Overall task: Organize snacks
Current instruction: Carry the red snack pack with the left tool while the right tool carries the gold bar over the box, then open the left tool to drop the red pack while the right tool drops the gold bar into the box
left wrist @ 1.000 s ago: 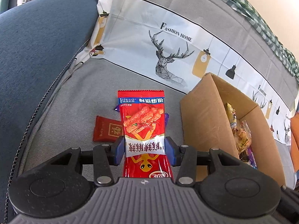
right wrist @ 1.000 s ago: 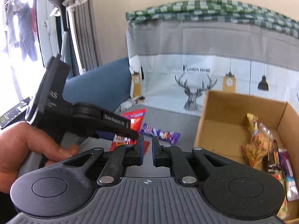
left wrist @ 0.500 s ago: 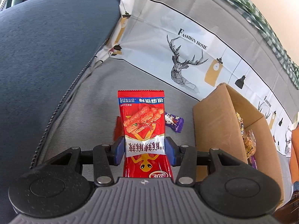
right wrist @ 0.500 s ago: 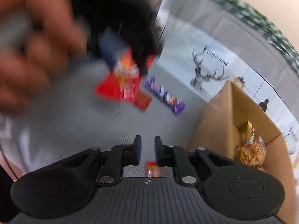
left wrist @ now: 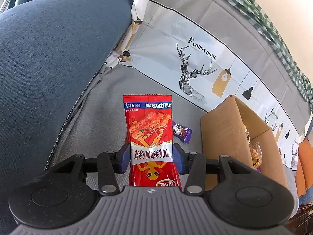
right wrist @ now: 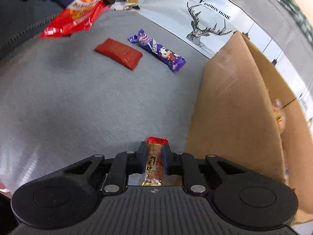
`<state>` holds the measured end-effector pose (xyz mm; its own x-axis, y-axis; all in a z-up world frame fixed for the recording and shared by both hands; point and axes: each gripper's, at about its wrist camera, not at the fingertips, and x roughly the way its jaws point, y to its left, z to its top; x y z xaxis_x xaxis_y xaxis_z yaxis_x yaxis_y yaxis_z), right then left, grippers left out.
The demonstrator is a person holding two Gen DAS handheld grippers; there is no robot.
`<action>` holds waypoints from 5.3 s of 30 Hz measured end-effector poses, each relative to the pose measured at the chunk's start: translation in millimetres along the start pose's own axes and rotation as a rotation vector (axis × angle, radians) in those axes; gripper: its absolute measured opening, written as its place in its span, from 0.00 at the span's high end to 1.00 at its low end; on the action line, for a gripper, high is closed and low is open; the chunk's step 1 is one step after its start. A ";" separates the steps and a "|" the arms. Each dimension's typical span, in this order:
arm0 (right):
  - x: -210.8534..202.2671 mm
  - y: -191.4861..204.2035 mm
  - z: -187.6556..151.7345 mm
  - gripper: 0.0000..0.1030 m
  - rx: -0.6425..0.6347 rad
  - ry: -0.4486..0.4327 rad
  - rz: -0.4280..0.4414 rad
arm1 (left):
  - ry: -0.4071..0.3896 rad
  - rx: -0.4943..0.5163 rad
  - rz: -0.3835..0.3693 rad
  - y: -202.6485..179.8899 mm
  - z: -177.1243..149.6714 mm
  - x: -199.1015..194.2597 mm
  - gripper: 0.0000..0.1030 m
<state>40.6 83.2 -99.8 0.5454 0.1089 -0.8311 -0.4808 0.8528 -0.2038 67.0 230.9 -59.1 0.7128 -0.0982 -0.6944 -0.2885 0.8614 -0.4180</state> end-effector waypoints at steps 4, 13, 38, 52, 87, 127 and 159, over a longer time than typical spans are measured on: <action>-15.5 -2.0 6.7 0.86 0.106 -0.085 0.178 | 0.003 0.001 -0.004 1.1 -0.7 -0.8 0.51; -12.9 5.4 8.4 0.77 0.146 -0.049 0.251 | 0.016 0.004 -0.002 -1.0 0.2 2.1 0.51; -87.0 -57.9 22.9 0.84 0.254 -0.326 0.341 | 0.030 0.038 0.006 -11.9 -4.2 10.9 0.51; -103.2 -165.4 12.7 0.84 0.320 -0.493 0.203 | 0.027 0.096 0.015 -36.9 -11.0 18.5 0.51; -104.6 -282.7 -55.4 0.84 0.497 -0.583 -0.076 | -0.268 0.396 -0.359 -230.1 -77.4 20.6 0.51; -109.3 -276.9 -56.9 0.83 0.478 -0.627 -0.082 | -0.269 0.391 -0.378 -231.2 -77.7 22.5 0.51; -93.3 -198.4 -14.9 0.67 0.523 -0.587 0.060 | -0.255 0.295 -0.191 -123.5 -35.4 -4.7 0.77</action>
<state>74.8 -103.8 10.5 0.8724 0.2895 -0.3939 -0.2144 0.9507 0.2239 76.7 107.3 -24.9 0.8813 -0.1756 -0.4387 0.0327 0.9488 -0.3140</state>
